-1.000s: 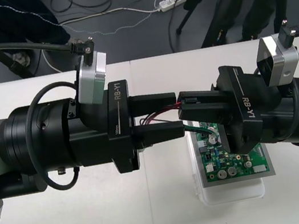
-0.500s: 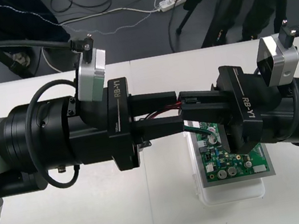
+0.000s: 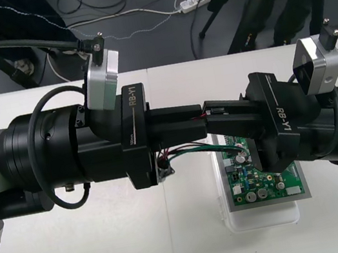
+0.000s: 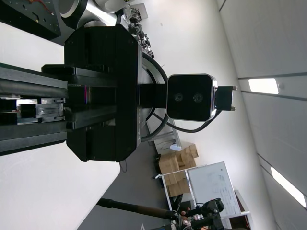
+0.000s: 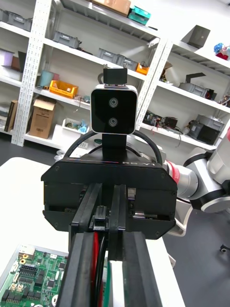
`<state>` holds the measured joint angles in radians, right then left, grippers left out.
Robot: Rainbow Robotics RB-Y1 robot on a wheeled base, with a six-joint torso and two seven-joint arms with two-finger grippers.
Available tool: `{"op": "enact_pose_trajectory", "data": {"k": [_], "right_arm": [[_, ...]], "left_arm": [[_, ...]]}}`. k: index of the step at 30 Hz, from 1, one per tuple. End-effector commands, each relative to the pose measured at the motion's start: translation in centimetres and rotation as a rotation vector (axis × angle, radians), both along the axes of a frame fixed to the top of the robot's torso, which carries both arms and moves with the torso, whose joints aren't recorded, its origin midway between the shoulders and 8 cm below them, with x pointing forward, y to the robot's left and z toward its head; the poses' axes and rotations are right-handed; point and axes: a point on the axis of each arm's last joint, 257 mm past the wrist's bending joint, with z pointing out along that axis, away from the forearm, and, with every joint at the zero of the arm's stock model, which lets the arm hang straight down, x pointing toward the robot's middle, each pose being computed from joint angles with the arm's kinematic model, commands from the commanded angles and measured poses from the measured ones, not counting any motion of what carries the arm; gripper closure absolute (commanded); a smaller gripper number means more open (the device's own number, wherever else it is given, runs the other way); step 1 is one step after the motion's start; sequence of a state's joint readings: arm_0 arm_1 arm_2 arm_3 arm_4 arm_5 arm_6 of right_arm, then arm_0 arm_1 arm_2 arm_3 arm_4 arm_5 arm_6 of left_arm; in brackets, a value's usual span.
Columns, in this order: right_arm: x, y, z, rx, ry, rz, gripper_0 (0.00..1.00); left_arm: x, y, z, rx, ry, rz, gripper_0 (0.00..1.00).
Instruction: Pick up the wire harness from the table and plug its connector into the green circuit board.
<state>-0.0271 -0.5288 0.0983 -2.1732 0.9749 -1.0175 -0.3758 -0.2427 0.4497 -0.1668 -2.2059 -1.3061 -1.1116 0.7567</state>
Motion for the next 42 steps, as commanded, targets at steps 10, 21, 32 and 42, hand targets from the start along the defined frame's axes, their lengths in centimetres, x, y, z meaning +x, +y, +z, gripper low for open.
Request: {"op": "enact_pose_trajectory", "data": {"k": [10,21,32,42], "right_arm": [[-1.9,0.4,0.9,0.018,-0.011,0.047,1.00],[-1.9,0.4,0.8,0.016,-0.020,0.045,0.67],[-1.8,-0.5,0.7,-0.012,-0.049,0.040,0.00],[-0.8,-3.5,-1.8,-0.210,-0.140,-0.008,0.00]], "left_arm": [[0.4,-0.3,1.0,-0.007,0.039,0.006,1.00],[0.3,-0.3,1.0,-0.007,0.040,0.004,1.00],[0.5,-0.1,1.3,-0.015,0.037,0.011,1.00],[1.6,1.5,1.2,-0.012,0.033,0.056,1.00]]}}
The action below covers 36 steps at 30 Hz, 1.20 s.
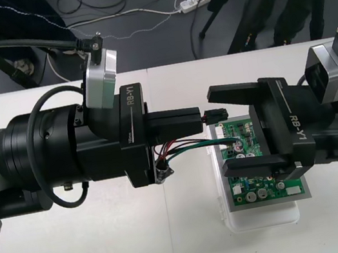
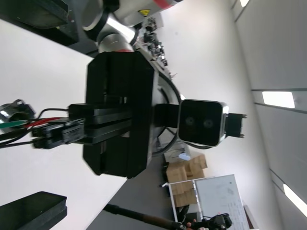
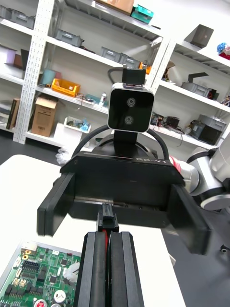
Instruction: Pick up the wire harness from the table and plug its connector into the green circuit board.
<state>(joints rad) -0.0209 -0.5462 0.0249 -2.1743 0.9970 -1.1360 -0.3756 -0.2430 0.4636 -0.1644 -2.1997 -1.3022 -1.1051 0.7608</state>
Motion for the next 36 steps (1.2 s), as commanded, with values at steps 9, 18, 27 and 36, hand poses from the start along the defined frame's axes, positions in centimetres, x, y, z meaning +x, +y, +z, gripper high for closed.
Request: {"op": "enact_pose_trajectory", "data": {"k": [9,18,27,36], "right_arm": [[0.2,-6.6,-5.1,-0.451,-0.131,-0.028,0.00],[0.3,-12.5,-10.5,-0.825,-0.161,-0.007,0.00],[2.4,-17.6,-13.7,-1.094,-0.206,-0.061,0.00],[6.2,-21.3,-14.8,-1.338,-0.346,-0.203,0.00]], "left_arm": [[1.8,3.0,-0.1,0.007,0.044,0.084,1.00],[2.6,5.4,-1.7,0.006,0.052,0.061,1.00],[3.5,7.2,-4.3,-0.009,0.019,0.019,1.00],[4.4,8.7,-7.2,-0.003,-0.050,0.003,1.00]]}}
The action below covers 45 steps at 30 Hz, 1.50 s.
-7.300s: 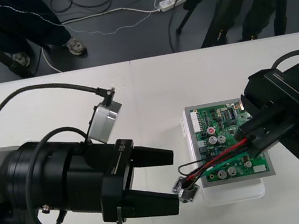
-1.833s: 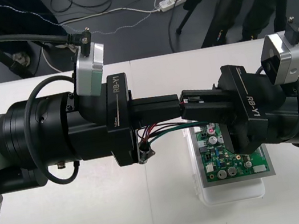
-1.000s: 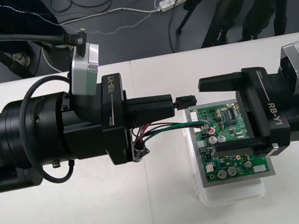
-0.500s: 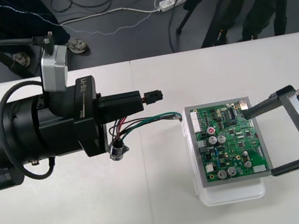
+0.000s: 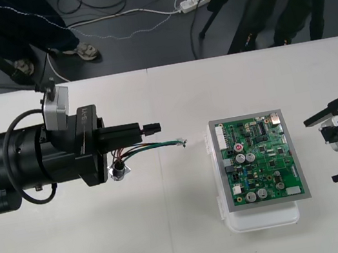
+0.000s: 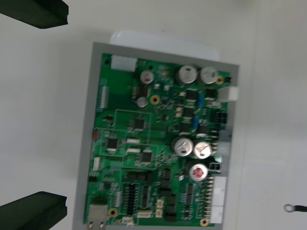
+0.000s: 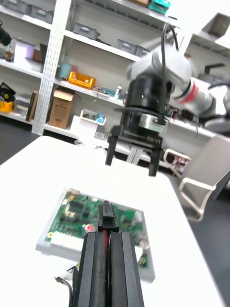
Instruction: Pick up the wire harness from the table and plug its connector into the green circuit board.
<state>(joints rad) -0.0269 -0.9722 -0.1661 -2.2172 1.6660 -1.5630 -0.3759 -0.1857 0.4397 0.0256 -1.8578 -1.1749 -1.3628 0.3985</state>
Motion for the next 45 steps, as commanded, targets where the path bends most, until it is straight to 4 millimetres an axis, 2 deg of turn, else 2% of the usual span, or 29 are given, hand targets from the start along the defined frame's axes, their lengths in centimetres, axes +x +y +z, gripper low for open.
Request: {"op": "enact_pose_trajectory", "data": {"k": [1,11,15,24,28,34,40,45], "right_arm": [[2.2,-2.1,1.3,-0.163,-0.129,-0.023,0.00],[5.0,-5.4,-2.2,-0.328,-0.127,-0.100,0.00],[5.7,-6.5,-3.3,-0.371,-0.122,-0.178,0.00],[6.7,-5.6,-4.8,-0.352,-0.130,-0.288,0.00],[6.4,-4.5,-6.0,-0.335,-0.101,-0.323,0.00],[6.3,-4.3,-7.2,-0.384,-0.110,-0.312,0.00],[6.2,-3.9,-7.5,-0.380,-0.106,-0.310,0.00],[5.9,-2.9,-7.7,-0.364,-0.092,-0.288,0.00]], "left_arm": [[-1.1,0.9,-1.2,-0.007,-0.017,-0.060,1.00],[-0.4,2.2,-4.3,0.003,-0.102,-0.097,1.00],[0.9,2.6,-5.7,-0.001,-0.139,-0.077,1.00],[1.9,1.9,-9.1,-0.002,-0.197,-0.088,1.00],[1.6,1.3,-10.7,0.000,-0.214,-0.104,1.00],[1.2,0.6,-12.7,-0.012,-0.225,-0.121,1.00],[1.4,-0.2,-14.2,-0.013,-0.269,-0.132,1.00],[1.6,-1.1,-14.9,-0.022,-0.292,-0.136,1.00]]}}
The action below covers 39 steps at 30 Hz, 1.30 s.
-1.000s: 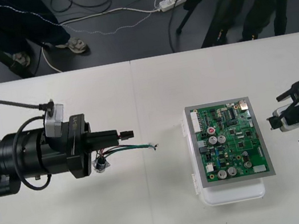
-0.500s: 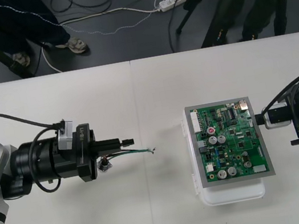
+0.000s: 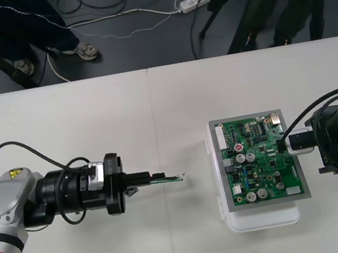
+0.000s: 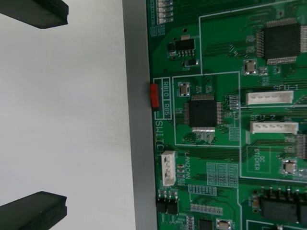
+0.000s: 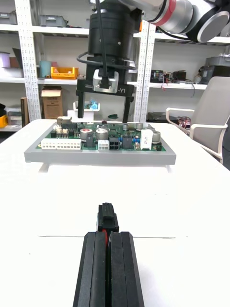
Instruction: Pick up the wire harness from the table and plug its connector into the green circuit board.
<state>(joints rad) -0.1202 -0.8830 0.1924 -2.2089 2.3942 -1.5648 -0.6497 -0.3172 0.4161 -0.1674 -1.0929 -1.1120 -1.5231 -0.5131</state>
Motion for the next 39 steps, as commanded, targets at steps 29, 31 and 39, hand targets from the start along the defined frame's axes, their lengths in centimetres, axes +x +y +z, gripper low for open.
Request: {"op": "enact_pose_trajectory", "data": {"k": [29,31,39], "right_arm": [[0.7,4.1,-1.8,0.057,0.032,-0.001,0.00],[0.6,4.4,-1.8,0.065,0.034,0.002,0.00],[0.8,4.7,-1.6,0.071,0.031,0.006,0.00]], "left_arm": [[-1.4,-8.1,2.1,-0.154,-0.010,-0.173,1.00],[-1.3,-8.1,2.3,-0.153,-0.014,-0.176,1.00],[-1.7,-8.5,2.3,-0.148,0.005,-0.195,1.00]]}}
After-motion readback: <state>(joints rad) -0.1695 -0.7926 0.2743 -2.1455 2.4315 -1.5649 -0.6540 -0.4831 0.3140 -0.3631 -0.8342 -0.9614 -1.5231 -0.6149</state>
